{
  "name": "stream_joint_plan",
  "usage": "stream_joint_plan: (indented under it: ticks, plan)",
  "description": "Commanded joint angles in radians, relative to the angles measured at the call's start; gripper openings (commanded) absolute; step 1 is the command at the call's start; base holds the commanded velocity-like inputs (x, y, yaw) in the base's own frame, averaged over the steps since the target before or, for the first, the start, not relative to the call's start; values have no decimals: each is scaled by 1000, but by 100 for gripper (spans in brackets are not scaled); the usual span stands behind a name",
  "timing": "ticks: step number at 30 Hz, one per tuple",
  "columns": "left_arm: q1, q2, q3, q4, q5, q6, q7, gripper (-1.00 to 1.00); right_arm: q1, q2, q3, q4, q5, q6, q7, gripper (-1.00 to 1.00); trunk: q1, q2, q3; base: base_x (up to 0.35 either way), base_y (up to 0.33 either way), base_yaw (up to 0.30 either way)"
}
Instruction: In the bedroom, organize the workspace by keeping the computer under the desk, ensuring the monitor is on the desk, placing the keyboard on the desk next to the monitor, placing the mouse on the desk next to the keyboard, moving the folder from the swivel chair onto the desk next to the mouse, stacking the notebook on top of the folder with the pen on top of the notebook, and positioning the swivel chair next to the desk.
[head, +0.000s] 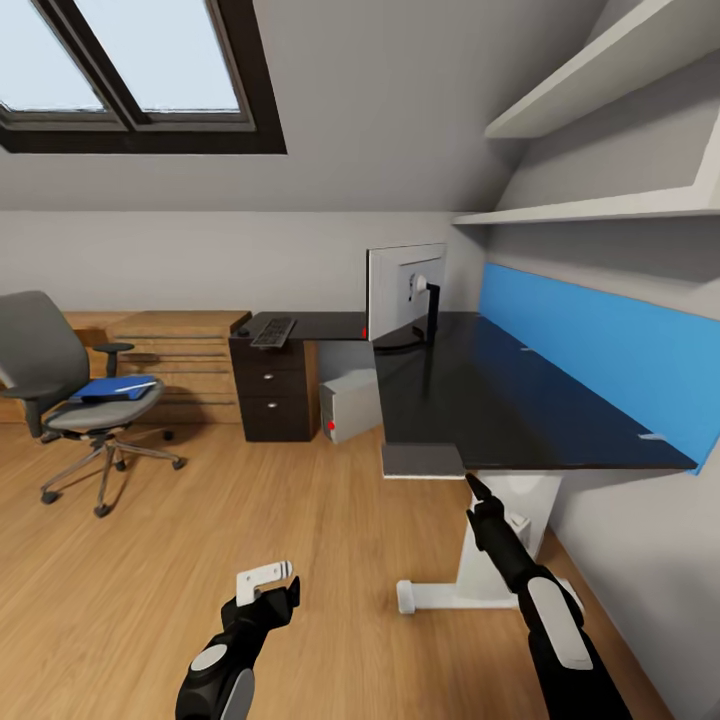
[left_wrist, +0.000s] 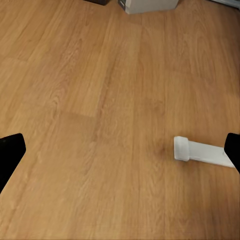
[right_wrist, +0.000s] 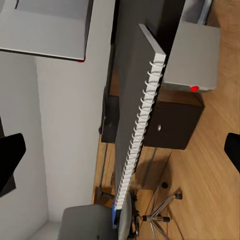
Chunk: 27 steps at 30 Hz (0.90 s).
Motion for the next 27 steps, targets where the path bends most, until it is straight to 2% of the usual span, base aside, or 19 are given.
stream_joint_plan:
  ticks: [1, 8, 27]
  plan:
    - [-1, 0, -2, 1, 10, 3, 9, 100, -1, 1, -4, 0, -7, 8, 0, 100, 0, 0, -1, 170, 0, 0]
    - [-1, 0, -1, 4, 10, 3, 9, 100, -1, 0, -5, 29, -8, 7, -23, 100, 0, 0, -1, 130, 0, 0]
    - [-1, 0, -1, 4, 11, 2, 9, 100, -2, -2, -5, 50, -7, 7, -26, 100, 0, 0, -1, 69, 0, 0]
